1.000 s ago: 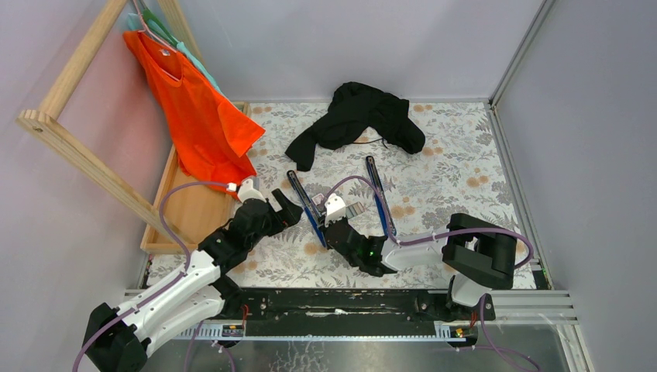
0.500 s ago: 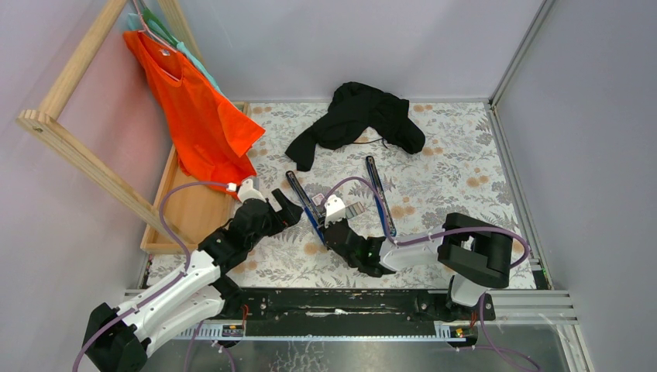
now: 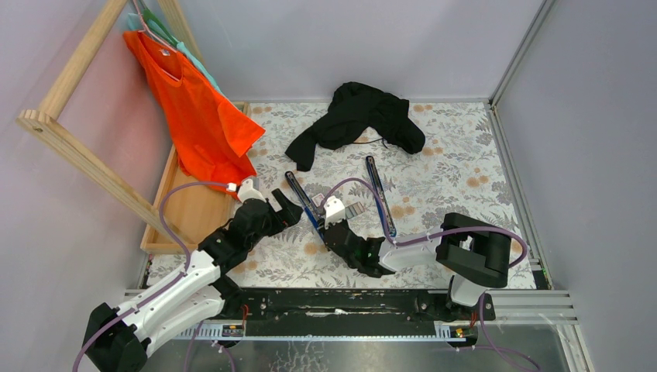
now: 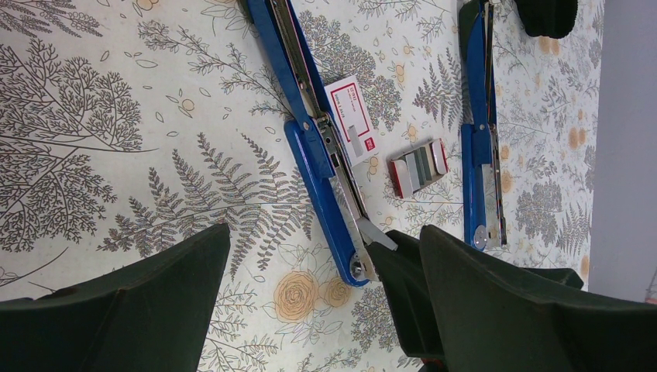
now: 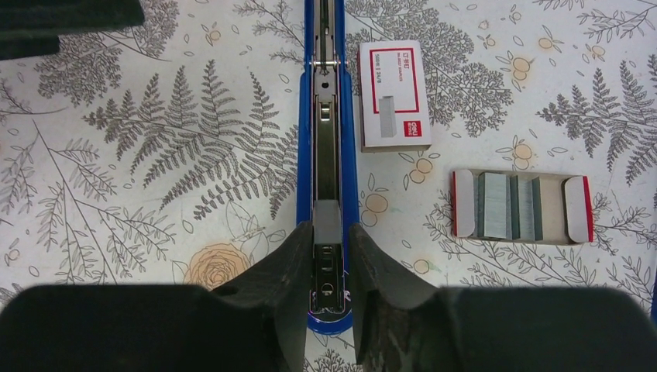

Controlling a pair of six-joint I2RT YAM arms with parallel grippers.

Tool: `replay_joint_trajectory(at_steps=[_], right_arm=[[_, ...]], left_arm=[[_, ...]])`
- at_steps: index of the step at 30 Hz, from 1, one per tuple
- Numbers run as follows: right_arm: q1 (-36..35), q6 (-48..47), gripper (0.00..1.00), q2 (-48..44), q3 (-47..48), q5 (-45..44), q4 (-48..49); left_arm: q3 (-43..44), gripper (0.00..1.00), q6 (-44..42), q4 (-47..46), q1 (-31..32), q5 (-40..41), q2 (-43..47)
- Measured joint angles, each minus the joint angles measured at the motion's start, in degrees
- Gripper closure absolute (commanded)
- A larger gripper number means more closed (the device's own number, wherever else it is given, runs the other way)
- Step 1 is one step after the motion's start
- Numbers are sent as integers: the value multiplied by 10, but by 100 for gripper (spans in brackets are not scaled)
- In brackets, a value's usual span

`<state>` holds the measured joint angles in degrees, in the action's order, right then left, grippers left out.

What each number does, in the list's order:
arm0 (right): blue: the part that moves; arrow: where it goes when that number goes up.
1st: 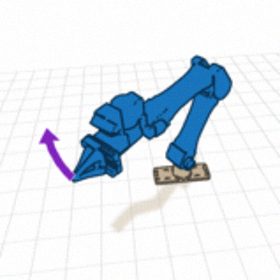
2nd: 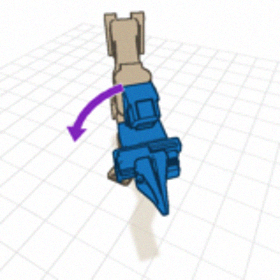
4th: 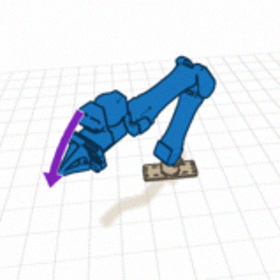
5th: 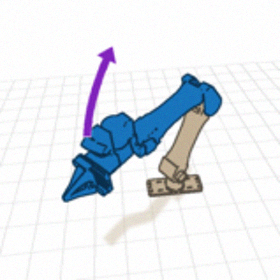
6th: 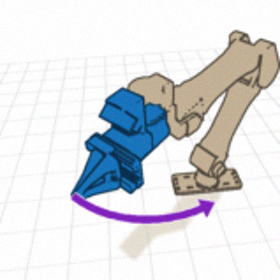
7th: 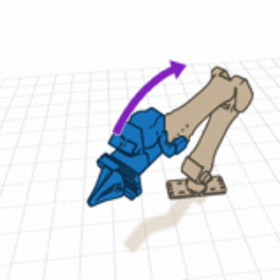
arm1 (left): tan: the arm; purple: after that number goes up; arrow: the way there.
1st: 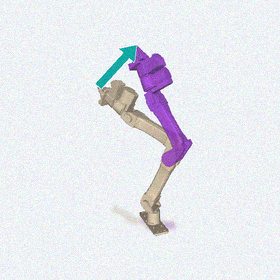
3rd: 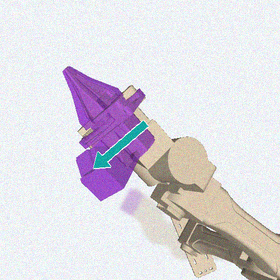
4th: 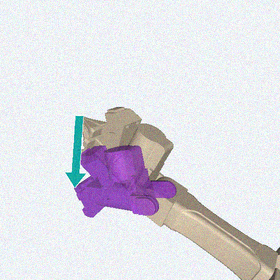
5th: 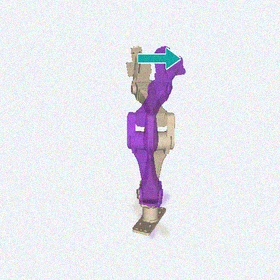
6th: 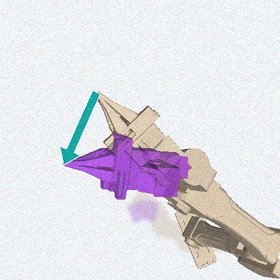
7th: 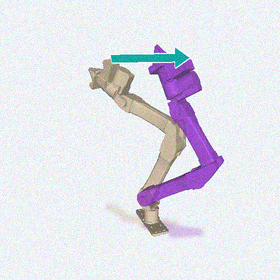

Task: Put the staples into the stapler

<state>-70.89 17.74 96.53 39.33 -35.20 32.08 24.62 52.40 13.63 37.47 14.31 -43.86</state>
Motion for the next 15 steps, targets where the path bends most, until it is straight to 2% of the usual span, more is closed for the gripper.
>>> replay_joint_trajectory(at_steps=[9, 15], right_arm=[[0, 0, 55, -24, -2, 3, -42], [1, -16, 50, -49, 23, 2, -107]], left_arm=[[0, 0, 0, -3, 0, -3, -3], [0, 0, 0, -6, 0, -4, -8]])
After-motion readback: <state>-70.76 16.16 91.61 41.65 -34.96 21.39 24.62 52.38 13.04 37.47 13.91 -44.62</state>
